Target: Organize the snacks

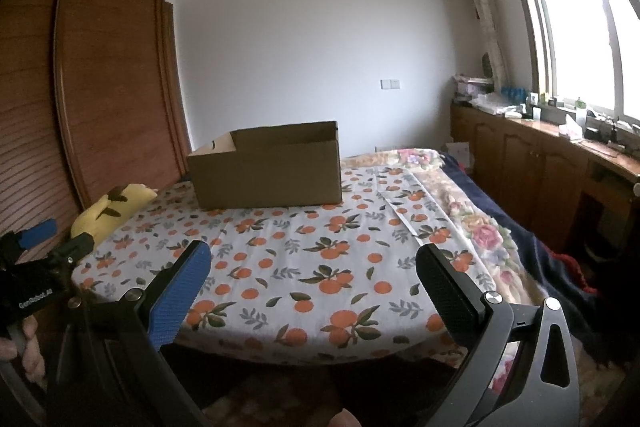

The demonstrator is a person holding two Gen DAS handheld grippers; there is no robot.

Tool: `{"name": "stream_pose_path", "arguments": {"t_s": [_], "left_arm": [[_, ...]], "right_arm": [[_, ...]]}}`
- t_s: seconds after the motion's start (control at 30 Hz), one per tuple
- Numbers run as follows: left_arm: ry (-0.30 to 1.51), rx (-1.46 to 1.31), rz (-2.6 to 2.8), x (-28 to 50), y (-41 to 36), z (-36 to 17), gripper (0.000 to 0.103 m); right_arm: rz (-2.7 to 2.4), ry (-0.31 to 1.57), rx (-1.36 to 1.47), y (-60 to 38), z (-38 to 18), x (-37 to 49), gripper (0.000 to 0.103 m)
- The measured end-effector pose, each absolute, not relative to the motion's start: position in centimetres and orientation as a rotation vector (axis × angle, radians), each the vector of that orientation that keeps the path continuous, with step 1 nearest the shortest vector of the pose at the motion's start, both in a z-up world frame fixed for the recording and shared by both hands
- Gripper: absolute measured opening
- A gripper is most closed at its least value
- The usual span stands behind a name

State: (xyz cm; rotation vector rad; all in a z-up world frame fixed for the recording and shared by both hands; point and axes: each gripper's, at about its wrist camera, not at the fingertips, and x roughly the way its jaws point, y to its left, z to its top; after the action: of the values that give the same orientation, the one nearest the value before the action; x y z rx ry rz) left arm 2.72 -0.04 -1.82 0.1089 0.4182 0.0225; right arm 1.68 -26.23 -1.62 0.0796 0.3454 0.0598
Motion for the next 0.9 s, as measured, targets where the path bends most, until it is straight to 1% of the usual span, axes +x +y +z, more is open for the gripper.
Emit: {"name": "stream_pose_path", "arguments": {"t_s": [0.9], "left_arm": [[0.421, 0.089, 0.016, 2.41, 0.02, -2.0, 0.081]], "right_arm": [[0.056, 0.351, 0.078, -26.5, -1.97, 1.65, 0.103]]}}
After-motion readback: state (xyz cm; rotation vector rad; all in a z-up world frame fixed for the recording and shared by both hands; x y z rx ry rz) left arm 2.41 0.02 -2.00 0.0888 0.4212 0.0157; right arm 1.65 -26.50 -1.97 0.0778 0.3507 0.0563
